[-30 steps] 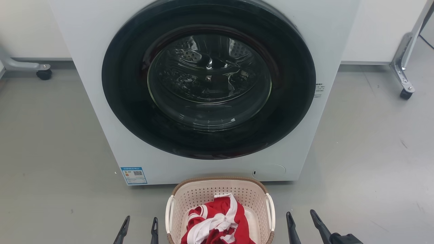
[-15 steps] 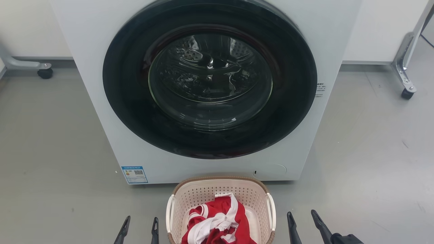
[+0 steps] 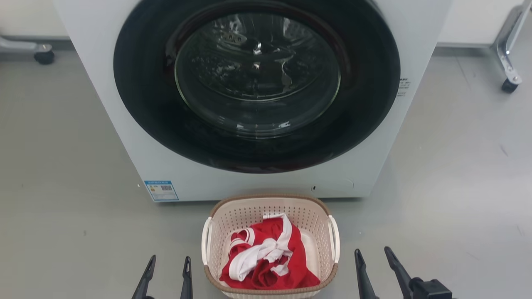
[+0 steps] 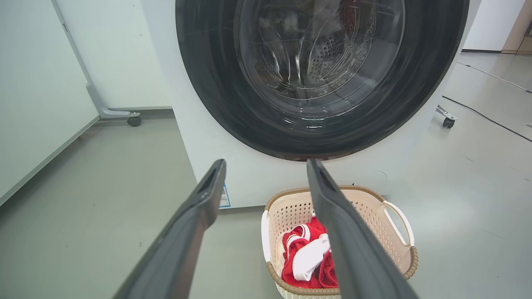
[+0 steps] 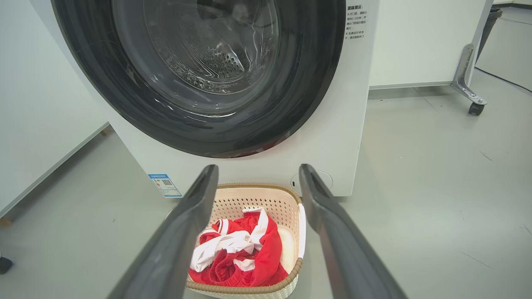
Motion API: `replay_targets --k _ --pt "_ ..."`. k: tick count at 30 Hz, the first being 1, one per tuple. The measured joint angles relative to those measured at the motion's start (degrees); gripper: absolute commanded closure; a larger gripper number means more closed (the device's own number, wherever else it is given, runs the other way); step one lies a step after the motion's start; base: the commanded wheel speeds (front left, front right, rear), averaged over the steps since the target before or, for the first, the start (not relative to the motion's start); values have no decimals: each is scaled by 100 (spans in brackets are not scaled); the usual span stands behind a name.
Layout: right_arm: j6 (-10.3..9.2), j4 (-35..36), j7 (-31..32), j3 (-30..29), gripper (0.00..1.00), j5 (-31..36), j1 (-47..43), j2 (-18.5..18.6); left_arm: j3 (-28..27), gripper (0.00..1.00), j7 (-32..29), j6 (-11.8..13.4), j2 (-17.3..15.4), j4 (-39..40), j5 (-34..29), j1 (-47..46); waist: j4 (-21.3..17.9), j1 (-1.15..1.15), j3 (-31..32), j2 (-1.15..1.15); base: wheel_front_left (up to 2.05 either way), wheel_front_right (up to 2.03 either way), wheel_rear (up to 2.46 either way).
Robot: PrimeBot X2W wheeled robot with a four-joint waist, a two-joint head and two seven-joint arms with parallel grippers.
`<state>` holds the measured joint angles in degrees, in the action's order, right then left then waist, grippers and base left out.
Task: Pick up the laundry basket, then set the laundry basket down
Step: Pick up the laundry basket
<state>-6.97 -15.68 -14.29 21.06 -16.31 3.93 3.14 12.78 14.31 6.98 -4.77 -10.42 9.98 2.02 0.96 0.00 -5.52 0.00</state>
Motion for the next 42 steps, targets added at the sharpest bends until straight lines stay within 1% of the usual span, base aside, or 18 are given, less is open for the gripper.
replay_targets --k 8,11,17,18,25,32,34,42 --pt "44 26 0 -133 0 94 331 26 23 0 0 -1 51 -20 -9 -419 -17 1 -568 0 0 0 0" --pt "60 25 -1 -182 0 125 507 44 40 0 0 -44 57 -83 -41 -648 -26 1 -805 0 0 0 0" --pt "101 10 -1 -242 0 193 1002 45 21 0 1 -54 75 -238 -41 -1134 -48 1 -1299 0 0 0 0" --pt "104 1 -2 -250 0 207 1089 45 10 0 1 -91 76 -260 -41 -1207 -53 1 -1382 1 0 0 0" --pt "196 -92 -25 -332 0 241 1603 65 -25 0 19 -100 93 -480 -41 -1758 -77 2 -1975 1 0 0 0" --pt "201 -198 -26 -452 0 272 2143 79 -47 0 20 -103 122 -683 -41 -2302 -72 1 -2575 1 0 0 0" --pt "213 -243 -26 -477 0 274 2293 79 -57 0 20 -144 129 -735 -41 -2454 -65 1 -2747 1 0 0 0" --pt "253 -402 -41 -550 0 332 2910 99 -89 0 25 -177 147 -1020 -41 -3112 -21 1 -3435 1 0 0 0"
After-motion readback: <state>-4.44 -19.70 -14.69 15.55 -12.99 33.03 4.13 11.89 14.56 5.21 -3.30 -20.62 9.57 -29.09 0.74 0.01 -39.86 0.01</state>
